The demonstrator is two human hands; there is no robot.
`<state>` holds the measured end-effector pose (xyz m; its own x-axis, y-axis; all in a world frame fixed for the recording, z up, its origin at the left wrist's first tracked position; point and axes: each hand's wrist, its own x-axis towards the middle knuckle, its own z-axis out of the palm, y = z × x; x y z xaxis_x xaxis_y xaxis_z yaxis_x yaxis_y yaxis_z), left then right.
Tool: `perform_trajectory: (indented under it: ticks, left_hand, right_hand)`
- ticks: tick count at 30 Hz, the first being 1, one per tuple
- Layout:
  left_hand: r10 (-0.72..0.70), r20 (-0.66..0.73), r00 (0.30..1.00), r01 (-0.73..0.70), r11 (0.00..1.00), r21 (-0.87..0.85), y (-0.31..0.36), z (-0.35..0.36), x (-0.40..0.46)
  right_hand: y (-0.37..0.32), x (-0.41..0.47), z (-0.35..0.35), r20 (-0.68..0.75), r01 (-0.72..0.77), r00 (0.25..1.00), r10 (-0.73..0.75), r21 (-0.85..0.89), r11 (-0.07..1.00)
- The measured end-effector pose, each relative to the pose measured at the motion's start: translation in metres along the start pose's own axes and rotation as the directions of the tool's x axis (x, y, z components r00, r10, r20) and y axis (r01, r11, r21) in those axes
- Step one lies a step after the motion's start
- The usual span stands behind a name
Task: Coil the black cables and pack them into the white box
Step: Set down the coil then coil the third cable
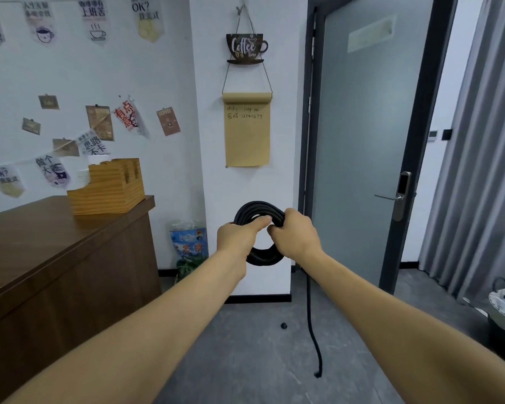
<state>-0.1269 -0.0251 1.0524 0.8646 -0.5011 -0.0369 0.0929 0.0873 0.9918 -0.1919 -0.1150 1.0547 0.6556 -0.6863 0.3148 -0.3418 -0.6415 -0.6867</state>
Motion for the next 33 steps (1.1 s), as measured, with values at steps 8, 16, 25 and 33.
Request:
perform_trajectory:
  ticks: [8, 16, 25, 33]
  left_hand:
    - [0.131, -0.026, 0.991, -0.130, 0.991, 0.043, -0.001, 0.000, -0.006]
    - [0.170, -0.132, 0.977, -0.169, 0.985, 0.017, -0.004, -0.001, -0.003]
    - [0.197, -0.145, 0.970, -0.196, 0.980, 0.023, 0.004, -0.023, 0.004]
    - [0.297, -0.039, 0.954, -0.295, 0.954, 0.046, 0.010, -0.022, -0.004]
  right_hand:
    - [0.002, -0.003, -0.001, 0.062, -0.026, 0.998, 0.015, 0.190, 0.981]
    - [0.002, -0.004, -0.002, 0.147, 0.002, 0.989, -0.031, 0.198, 0.980]
    - [0.023, 0.004, -0.030, 0.051, 0.172, 0.980, -0.192, 0.266, 0.948]
    - [0.017, 0.014, -0.024, 0.010, 0.131, 0.991, -0.133, 0.142, 0.981]
